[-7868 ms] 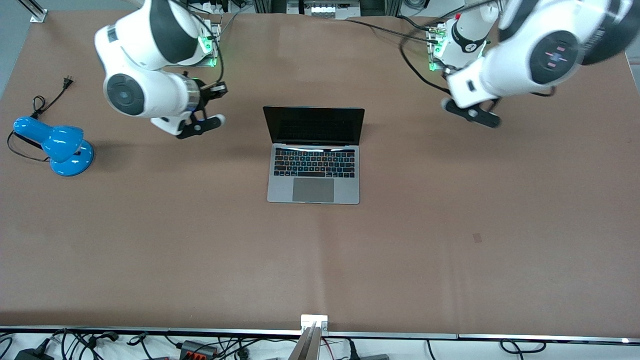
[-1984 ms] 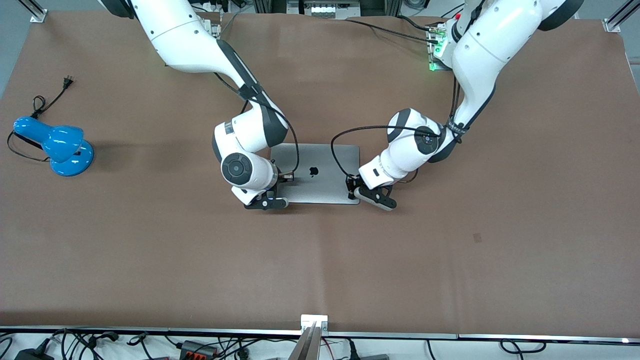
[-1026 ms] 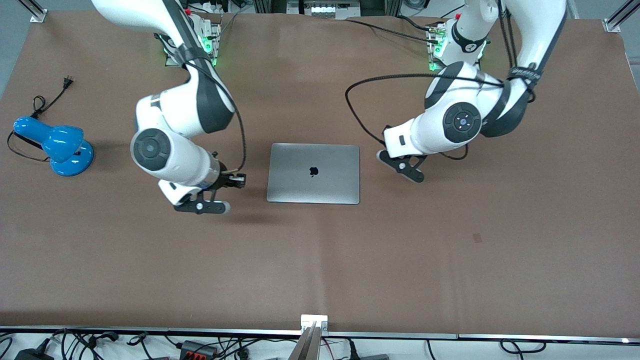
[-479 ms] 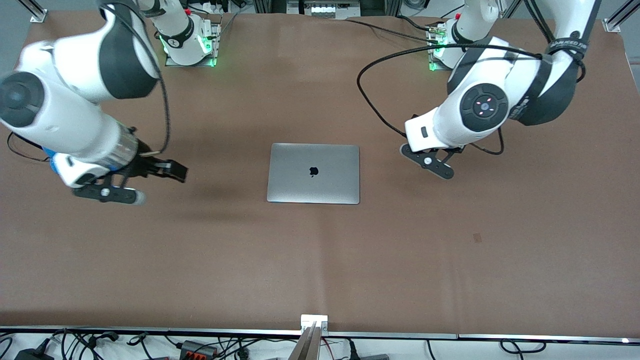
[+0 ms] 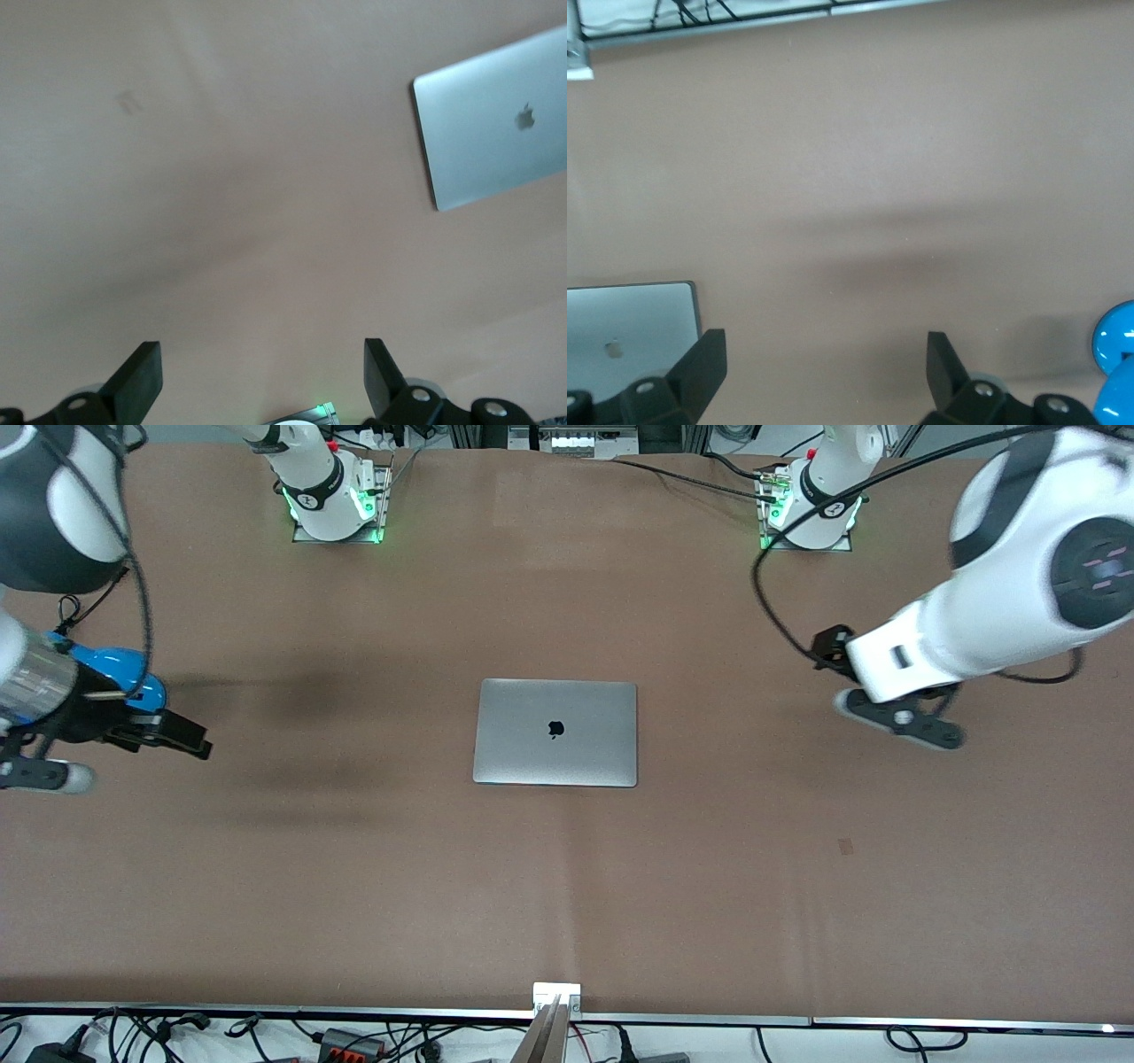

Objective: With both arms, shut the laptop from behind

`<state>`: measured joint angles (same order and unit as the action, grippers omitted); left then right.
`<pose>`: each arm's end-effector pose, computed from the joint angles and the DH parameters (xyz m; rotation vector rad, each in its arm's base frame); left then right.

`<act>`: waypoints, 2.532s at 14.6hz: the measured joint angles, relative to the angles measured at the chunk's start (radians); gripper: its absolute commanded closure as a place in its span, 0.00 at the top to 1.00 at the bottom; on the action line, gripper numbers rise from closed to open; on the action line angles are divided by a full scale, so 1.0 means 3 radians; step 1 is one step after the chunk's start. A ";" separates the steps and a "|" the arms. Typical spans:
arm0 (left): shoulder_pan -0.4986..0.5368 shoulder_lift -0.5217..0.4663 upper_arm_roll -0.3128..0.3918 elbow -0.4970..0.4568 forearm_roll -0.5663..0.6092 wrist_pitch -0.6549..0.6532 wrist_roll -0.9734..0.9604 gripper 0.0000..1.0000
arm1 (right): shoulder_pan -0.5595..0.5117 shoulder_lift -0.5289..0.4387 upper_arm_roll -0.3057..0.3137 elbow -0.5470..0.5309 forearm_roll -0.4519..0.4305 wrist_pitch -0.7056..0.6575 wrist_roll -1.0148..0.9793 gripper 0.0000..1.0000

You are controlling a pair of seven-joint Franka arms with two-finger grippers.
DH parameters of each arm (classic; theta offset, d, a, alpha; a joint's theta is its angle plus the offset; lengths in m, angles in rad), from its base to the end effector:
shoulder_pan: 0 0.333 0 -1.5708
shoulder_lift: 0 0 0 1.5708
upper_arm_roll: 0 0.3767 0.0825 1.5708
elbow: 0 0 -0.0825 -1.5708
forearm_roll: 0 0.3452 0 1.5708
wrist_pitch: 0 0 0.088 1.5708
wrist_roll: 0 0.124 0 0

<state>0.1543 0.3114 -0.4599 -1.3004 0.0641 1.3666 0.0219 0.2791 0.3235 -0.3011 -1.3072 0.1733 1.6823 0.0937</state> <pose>0.5785 -0.1216 0.6076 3.0410 -0.4855 -0.3434 0.6384 0.0416 0.6136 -3.0542 0.1705 -0.0951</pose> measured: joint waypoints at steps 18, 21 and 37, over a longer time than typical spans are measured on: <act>-0.0377 -0.1063 0.1267 -0.1146 -0.0308 0.0905 -0.0233 1.00 | -0.0966 -0.0434 0.0937 -0.0272 -0.0638 -0.0202 -0.0303 1.00; -0.0388 -0.1115 0.1265 -0.1186 -0.0308 0.0877 -0.0229 1.00 | -0.0951 -0.0503 0.0934 -0.0367 -0.0641 -0.0237 -0.0308 1.00; -0.0441 -0.1115 0.1210 -0.1180 -0.0308 0.0876 -0.0229 1.00 | -0.0950 -0.1388 0.0913 -0.1597 -0.0646 -0.0004 -0.0314 1.00</act>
<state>0.0221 -0.0231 -0.0970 -1.6542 -0.0283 1.6294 -0.0467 -0.0058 -0.0929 -0.0271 -1.7862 -0.0207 1.6812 -0.0004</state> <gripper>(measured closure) 0.000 0.000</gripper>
